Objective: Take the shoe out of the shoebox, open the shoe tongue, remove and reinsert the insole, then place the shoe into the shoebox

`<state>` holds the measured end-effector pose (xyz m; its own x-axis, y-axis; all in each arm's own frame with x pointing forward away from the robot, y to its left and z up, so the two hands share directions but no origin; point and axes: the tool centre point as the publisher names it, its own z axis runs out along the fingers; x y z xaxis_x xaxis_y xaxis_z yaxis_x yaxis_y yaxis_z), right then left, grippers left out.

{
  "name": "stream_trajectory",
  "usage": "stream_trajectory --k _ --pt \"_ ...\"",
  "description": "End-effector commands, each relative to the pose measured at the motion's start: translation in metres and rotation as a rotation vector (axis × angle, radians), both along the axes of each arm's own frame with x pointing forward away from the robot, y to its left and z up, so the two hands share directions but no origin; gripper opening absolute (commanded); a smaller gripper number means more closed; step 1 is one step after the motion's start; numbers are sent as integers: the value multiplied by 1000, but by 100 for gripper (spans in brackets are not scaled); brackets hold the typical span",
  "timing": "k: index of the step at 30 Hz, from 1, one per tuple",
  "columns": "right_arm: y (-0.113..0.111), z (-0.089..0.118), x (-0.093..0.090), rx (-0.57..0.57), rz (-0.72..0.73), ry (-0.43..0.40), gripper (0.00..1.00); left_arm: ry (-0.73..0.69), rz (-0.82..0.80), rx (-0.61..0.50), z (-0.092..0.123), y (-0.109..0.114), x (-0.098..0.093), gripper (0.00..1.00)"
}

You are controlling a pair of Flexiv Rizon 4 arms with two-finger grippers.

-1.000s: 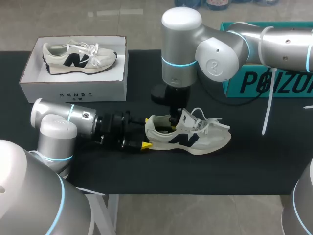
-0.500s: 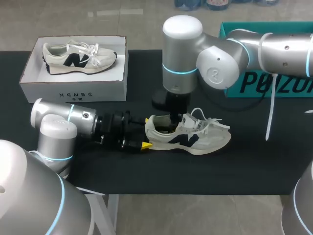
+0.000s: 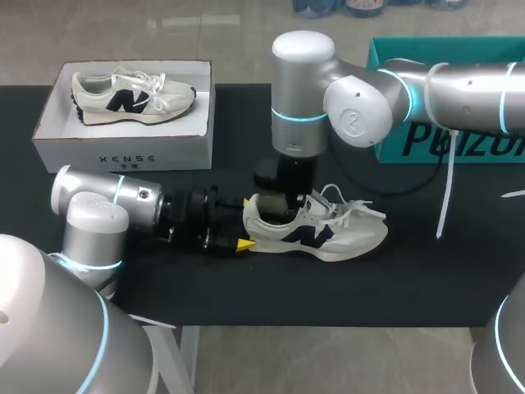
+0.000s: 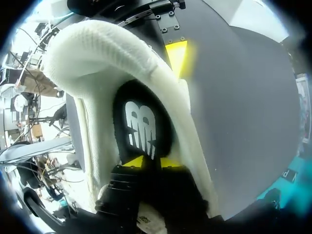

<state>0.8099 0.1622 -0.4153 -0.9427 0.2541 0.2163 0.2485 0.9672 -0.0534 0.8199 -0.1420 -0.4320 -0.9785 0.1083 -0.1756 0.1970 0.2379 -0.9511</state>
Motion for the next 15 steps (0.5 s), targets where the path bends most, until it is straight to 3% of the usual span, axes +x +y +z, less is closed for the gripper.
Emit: stream_trajectory --k 1,15 --pt "6 -58 -27 -5 0 6 0 -2 3 1 -2 -1 1 0" --pt "-7 -30 -34 8 -26 -12 0 -2 3 1 -2 -1 1 0"
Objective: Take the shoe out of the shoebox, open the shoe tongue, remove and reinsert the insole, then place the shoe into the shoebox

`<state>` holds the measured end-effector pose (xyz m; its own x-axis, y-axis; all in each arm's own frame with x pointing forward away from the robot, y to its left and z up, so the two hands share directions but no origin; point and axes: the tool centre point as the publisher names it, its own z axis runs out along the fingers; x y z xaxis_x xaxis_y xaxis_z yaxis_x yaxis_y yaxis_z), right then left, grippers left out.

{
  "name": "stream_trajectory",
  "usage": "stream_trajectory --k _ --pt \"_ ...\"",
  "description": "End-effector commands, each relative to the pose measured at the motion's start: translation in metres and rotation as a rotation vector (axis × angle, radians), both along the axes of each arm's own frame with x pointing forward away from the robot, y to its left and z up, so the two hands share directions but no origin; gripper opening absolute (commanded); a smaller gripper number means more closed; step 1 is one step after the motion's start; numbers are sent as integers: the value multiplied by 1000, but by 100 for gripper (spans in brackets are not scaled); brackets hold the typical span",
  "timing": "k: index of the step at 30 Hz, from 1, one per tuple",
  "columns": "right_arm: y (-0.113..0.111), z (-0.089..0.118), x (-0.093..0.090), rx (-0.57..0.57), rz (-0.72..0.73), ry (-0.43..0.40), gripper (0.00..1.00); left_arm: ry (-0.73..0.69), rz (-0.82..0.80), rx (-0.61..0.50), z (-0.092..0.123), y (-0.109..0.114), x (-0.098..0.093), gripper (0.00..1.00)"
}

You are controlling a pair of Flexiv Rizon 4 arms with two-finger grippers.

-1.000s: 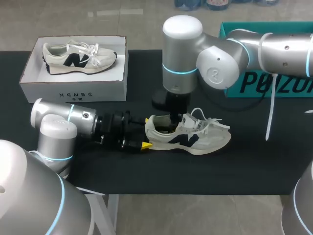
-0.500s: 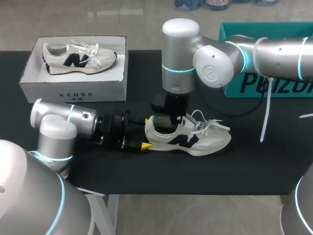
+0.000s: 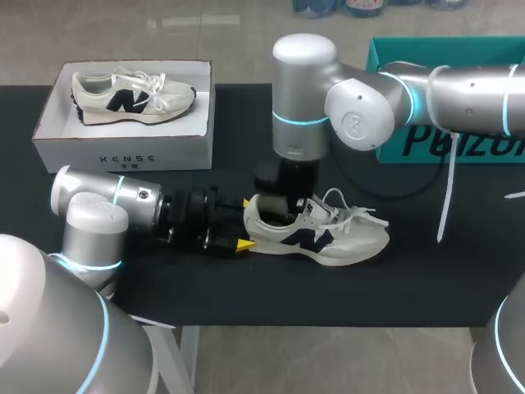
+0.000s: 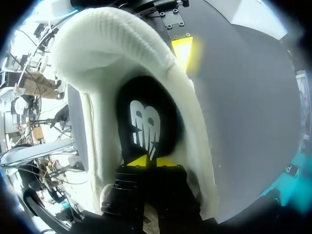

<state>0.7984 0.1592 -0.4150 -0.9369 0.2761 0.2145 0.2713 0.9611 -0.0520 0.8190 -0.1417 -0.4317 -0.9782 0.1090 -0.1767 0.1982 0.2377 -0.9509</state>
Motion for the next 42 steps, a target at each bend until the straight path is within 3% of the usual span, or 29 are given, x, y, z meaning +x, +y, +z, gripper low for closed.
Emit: stream_trajectory --k 1,16,36,42 --pt "-4 -29 -22 7 -3 -9 0 -1 4 1 -2 -1 2 0" --pt "4 -4 -6 24 19 -46 0 -1 4 1 -2 -1 2 0" --pt "11 24 16 34 46 17 0 -1 4 1 -2 -1 2 0" --pt "10 37 22 51 45 1 0 -1 4 1 -2 -1 2 0"
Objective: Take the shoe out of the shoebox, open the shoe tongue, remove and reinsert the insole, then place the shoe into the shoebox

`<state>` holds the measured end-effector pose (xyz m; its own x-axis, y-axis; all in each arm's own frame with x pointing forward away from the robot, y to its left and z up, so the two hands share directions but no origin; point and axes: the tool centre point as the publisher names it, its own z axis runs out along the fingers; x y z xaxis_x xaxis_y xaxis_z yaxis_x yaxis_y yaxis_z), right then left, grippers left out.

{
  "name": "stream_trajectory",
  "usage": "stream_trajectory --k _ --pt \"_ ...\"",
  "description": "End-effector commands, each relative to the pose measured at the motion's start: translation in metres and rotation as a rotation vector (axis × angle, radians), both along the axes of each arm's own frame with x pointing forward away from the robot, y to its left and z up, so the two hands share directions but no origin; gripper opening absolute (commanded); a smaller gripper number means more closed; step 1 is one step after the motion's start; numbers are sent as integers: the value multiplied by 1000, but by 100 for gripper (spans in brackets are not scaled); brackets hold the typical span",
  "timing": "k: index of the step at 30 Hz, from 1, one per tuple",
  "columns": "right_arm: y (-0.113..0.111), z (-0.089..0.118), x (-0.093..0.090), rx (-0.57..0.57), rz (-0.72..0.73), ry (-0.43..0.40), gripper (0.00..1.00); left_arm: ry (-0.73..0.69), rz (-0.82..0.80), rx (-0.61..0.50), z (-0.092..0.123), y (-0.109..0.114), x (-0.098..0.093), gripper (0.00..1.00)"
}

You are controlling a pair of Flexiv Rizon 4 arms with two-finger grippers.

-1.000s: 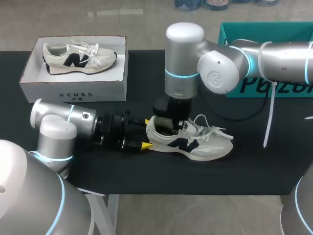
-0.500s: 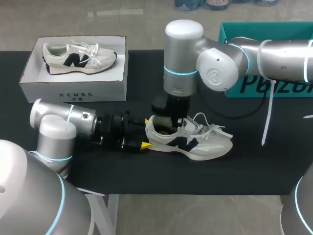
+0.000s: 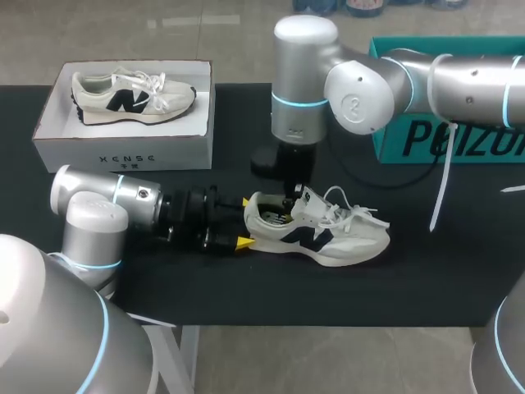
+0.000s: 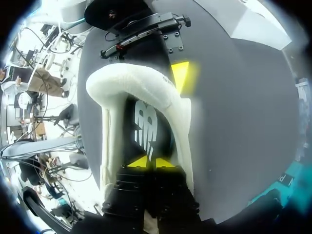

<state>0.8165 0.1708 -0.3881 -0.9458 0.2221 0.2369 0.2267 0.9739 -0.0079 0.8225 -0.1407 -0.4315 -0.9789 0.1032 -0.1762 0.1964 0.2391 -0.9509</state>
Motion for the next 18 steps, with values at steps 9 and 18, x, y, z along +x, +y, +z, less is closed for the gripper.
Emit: stream_trajectory --k 9,18 --pt "-19 16 5 0 -30 -34 0 -1 -2 0 -2 -2 -1 0" --pt "-38 27 8 16 -78 -81 0 -1 -2 0 -2 -2 -1 0"
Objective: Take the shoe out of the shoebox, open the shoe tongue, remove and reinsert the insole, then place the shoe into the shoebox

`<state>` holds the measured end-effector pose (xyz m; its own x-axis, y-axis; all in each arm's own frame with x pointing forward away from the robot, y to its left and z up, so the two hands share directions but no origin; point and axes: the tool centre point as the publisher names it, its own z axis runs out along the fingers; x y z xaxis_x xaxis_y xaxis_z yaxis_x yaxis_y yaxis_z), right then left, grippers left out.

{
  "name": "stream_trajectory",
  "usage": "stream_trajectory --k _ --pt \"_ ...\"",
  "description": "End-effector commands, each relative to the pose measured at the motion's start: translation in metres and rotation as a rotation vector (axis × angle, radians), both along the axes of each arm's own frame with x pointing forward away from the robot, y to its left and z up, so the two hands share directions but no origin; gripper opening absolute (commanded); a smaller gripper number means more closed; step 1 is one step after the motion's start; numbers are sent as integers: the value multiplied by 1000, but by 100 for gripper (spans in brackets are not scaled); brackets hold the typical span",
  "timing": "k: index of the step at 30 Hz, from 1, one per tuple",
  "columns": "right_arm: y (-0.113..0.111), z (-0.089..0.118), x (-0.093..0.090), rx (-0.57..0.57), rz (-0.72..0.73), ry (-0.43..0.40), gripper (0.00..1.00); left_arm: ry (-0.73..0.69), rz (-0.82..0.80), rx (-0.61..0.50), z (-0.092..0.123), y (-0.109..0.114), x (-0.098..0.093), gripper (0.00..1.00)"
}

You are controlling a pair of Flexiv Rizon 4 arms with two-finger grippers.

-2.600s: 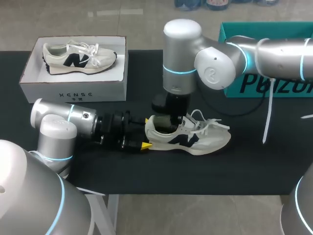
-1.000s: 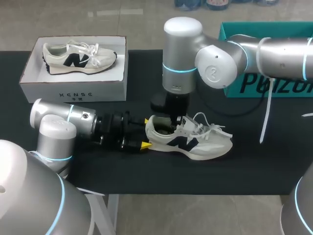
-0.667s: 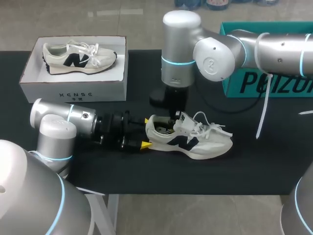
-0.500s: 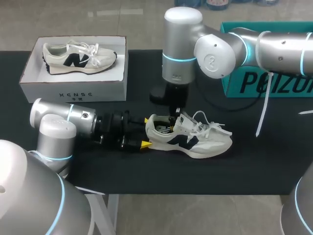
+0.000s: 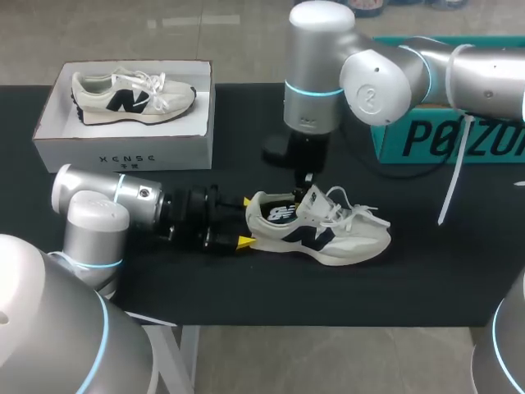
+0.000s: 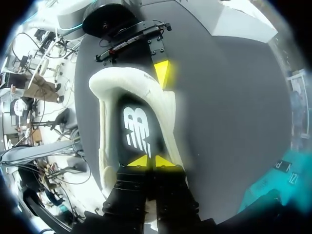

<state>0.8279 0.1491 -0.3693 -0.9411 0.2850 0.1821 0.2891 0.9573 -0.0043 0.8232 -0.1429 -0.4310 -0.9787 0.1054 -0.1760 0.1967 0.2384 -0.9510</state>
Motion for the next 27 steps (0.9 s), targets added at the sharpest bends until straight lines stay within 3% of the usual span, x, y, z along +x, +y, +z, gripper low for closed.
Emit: stream_trajectory --k 1,13,27 --pt "-17 10 -4 33 -14 -36 0 -2 1 1 -3 0 -2 0" --pt "-28 25 -2 92 -68 -100 0 -2 1 1 -3 0 -2 0" --pt "-9 31 -2 185 -56 -126 0 -2 1 1 -3 0 -2 0"
